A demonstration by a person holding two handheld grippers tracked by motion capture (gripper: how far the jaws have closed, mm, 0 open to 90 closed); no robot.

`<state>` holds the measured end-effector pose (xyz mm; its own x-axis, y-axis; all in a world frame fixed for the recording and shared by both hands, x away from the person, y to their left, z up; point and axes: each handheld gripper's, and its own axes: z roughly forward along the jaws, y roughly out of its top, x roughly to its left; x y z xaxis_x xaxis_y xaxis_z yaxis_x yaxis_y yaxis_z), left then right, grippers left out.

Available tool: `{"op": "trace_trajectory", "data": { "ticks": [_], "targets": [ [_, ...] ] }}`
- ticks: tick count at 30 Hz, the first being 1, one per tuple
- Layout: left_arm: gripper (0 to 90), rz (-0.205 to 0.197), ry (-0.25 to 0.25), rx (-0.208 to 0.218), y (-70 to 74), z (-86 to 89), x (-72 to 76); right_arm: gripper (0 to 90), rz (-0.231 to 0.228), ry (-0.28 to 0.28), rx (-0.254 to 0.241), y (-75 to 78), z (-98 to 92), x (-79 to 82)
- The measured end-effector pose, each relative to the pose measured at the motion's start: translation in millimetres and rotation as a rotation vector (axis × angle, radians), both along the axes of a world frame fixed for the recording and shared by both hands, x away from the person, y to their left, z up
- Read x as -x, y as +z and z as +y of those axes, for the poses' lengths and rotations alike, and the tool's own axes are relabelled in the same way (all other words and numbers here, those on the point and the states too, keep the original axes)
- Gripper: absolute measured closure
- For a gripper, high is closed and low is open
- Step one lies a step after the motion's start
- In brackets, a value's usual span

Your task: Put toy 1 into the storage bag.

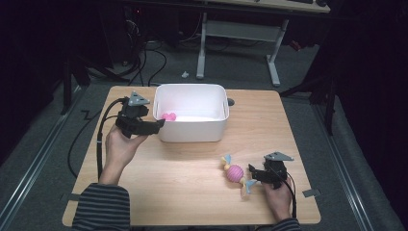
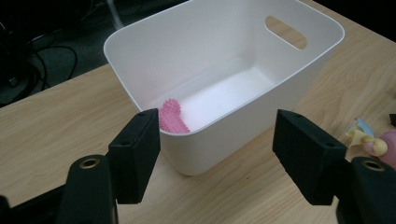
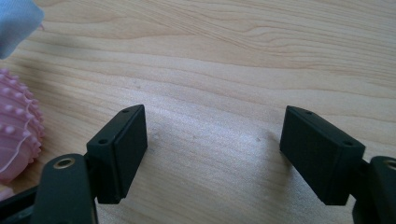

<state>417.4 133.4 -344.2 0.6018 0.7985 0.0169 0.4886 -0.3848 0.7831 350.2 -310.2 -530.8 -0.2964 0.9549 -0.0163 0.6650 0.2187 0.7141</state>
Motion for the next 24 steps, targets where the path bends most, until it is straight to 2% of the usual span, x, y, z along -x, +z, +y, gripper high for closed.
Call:
{"op": "trace_trajectory", "data": {
  "ticks": [18, 22, 24],
  "targets": [
    [31.9, 0.025, 0.033, 0.070, -25.1, 26.8, 18.8, 23.1, -0.001, 0.001, 0.001, 0.0, 0.0, 0.0],
    [32.7, 0.038, 0.045, 0.066, -34.8, 31.1, 22.3, 23.1, -0.001, 0.000, 0.001, 0.0, 0.0, 0.0],
    [32.8, 0.052, 0.048, 0.077, -42.7, 33.7, 24.2, 23.1, -0.001, 0.000, 0.001, 0.0, 0.0, 0.0]
  ]
}}
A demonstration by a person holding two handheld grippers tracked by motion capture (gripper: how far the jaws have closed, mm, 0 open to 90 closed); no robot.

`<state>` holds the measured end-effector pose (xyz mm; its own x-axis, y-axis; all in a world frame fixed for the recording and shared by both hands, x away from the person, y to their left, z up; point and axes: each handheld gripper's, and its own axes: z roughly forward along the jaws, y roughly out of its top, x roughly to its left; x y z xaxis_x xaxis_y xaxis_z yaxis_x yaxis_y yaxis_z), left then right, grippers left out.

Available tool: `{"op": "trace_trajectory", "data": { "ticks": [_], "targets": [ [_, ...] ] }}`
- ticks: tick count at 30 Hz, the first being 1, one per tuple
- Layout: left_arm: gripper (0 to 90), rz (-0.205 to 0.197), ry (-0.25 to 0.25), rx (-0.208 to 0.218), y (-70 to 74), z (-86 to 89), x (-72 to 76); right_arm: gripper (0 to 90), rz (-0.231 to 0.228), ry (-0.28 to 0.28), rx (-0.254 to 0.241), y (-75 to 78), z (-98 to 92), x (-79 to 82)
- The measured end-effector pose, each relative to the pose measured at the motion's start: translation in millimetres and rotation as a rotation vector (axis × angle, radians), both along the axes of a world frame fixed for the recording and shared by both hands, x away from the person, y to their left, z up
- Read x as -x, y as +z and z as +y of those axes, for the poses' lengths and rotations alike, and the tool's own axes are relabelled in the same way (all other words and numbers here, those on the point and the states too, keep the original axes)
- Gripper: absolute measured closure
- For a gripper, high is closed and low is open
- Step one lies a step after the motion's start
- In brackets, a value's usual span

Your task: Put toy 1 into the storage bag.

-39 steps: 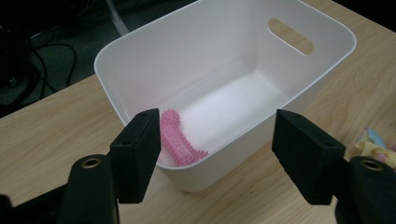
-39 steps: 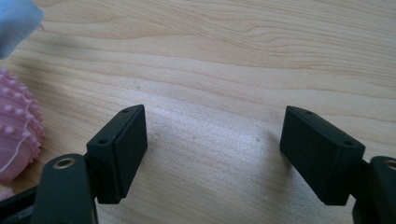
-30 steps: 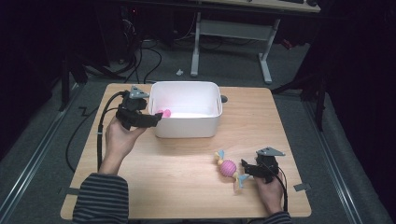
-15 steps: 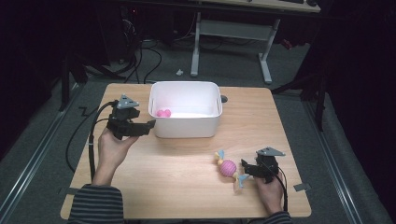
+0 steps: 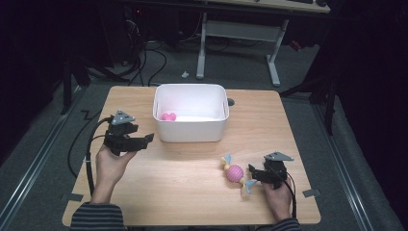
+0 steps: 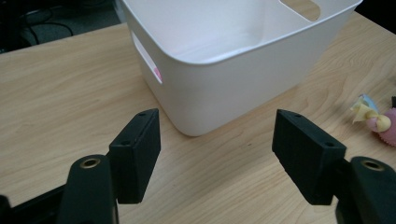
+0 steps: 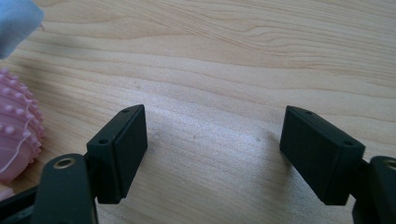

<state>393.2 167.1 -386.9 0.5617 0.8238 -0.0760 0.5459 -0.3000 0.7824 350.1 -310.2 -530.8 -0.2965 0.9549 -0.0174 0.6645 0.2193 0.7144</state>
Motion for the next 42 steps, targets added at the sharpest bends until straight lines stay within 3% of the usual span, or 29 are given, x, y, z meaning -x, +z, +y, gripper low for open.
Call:
{"op": "trace_trajectory", "data": {
  "ticks": [18, 36, 42],
  "targets": [
    [31.7, 0.032, -0.013, 0.051, -37.7, 0.0, 14.2, 23.1, 0.000, -0.002, 0.000, 0.0, 0.2, 0.1],
    [31.3, 0.088, 0.025, 0.073, -88.6, -4.0, 21.3, 23.1, -0.001, -0.002, 0.001, 0.0, 0.2, 0.2],
    [31.3, 0.100, 0.034, 0.090, -99.3, -4.0, 23.0, 23.2, 0.000, -0.003, 0.001, 0.0, 0.3, 0.3]
  ]
}}
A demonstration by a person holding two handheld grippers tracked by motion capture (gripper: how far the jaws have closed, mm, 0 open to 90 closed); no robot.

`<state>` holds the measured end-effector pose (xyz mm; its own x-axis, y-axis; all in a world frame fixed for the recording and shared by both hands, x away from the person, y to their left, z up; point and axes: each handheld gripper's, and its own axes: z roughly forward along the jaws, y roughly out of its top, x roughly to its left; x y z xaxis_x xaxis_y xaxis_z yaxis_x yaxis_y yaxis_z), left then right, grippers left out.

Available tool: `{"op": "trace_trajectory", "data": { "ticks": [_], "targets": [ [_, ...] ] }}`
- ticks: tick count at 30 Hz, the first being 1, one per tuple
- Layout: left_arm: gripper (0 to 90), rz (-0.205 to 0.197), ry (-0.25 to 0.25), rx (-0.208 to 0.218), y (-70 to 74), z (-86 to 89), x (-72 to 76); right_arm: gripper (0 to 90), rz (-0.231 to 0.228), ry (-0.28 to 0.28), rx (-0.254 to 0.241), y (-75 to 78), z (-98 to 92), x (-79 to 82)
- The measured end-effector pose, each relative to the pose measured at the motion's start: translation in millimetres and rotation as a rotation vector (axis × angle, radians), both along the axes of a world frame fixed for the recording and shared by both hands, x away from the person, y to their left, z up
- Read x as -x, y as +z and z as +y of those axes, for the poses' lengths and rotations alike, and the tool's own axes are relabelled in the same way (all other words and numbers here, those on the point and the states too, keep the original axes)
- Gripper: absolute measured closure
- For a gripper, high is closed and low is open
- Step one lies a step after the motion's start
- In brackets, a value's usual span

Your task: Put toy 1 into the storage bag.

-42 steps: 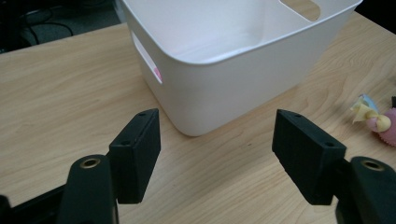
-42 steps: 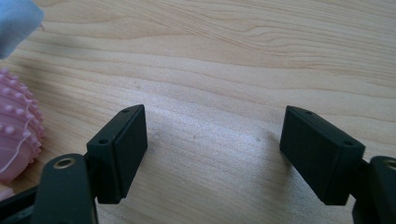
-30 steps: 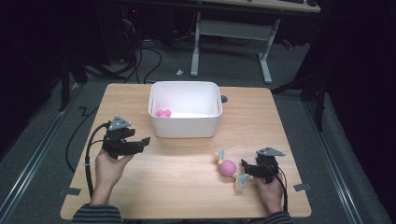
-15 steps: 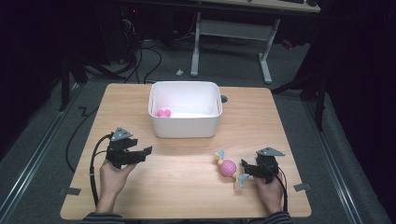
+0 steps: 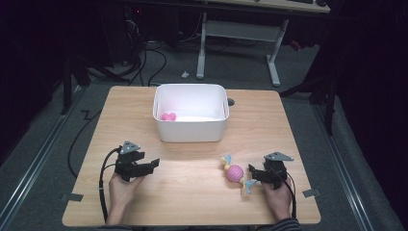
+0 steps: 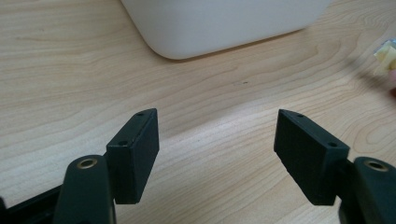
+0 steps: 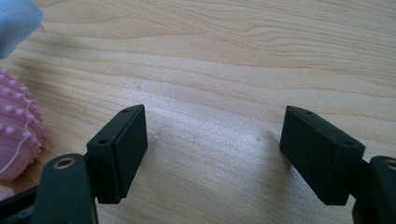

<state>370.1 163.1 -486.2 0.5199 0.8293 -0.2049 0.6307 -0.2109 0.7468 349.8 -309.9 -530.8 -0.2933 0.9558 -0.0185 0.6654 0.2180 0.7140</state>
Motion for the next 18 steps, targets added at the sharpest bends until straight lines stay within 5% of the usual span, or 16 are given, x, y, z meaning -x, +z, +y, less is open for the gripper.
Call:
{"op": "trace_trajectory", "data": {
  "ticks": [18],
  "targets": [
    [31.6, -0.025, 0.071, -0.100, -41.6, -7.8, -1.5, 23.2, 0.000, 0.000, 0.000, 0.0, 0.0, 0.0]
  ]
}}
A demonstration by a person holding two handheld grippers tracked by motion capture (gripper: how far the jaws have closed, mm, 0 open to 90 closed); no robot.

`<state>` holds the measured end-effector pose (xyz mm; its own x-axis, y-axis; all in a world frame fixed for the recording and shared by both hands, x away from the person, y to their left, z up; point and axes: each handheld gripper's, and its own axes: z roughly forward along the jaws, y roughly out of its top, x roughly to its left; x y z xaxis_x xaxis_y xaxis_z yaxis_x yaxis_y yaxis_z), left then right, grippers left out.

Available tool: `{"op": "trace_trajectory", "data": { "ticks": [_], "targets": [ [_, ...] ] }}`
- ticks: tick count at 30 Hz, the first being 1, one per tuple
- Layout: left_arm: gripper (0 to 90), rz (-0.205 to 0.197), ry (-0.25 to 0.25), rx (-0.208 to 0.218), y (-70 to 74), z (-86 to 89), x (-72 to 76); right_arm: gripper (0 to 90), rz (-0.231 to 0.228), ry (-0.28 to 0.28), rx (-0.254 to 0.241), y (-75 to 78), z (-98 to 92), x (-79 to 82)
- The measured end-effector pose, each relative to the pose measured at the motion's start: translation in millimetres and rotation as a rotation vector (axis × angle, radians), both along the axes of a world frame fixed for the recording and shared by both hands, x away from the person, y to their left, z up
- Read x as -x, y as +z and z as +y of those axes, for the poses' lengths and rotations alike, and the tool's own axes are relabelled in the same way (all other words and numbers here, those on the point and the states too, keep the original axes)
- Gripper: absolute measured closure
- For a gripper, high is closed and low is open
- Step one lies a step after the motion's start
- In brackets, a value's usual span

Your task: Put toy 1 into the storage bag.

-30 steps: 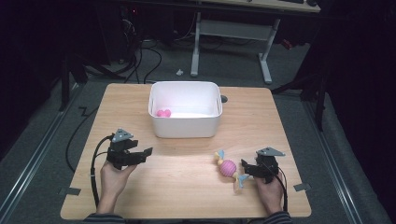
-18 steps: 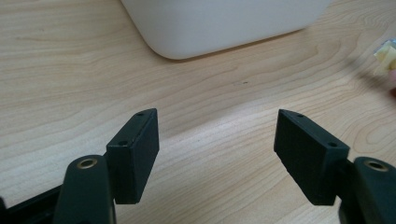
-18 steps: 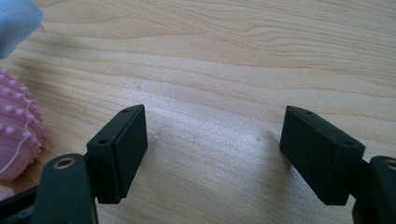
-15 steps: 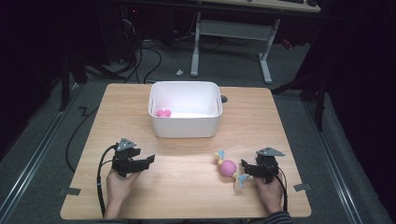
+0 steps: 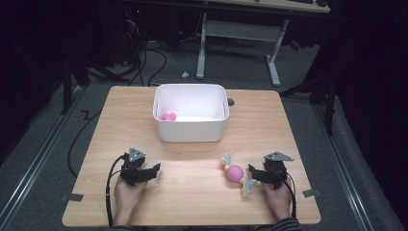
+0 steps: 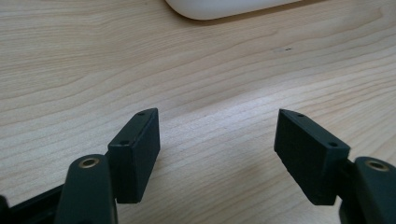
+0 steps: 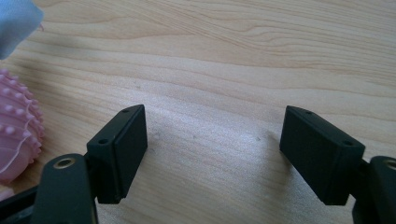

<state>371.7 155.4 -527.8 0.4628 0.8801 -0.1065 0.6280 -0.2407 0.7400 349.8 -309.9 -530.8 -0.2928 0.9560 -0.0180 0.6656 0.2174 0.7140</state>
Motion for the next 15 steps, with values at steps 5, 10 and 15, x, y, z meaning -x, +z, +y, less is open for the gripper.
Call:
{"op": "trace_trajectory", "data": {
  "ticks": [5, 10, 15],
  "targets": [
    [31.6, 0.004, 0.011, -0.035, -3.4, 0.1, -2.3, 23.1, 0.000, 0.000, -0.001, 0.0, 0.0, 0.0],
    [31.5, -0.017, 0.012, -0.068, -5.6, -2.6, -2.5, 23.3, -0.001, 0.003, 0.000, -0.1, 0.0, -0.2],
    [30.1, -0.043, 0.021, -0.085, -8.0, -3.7, -1.9, 23.3, -0.001, 0.004, 0.000, -0.1, 0.0, -0.3]
  ]
}}
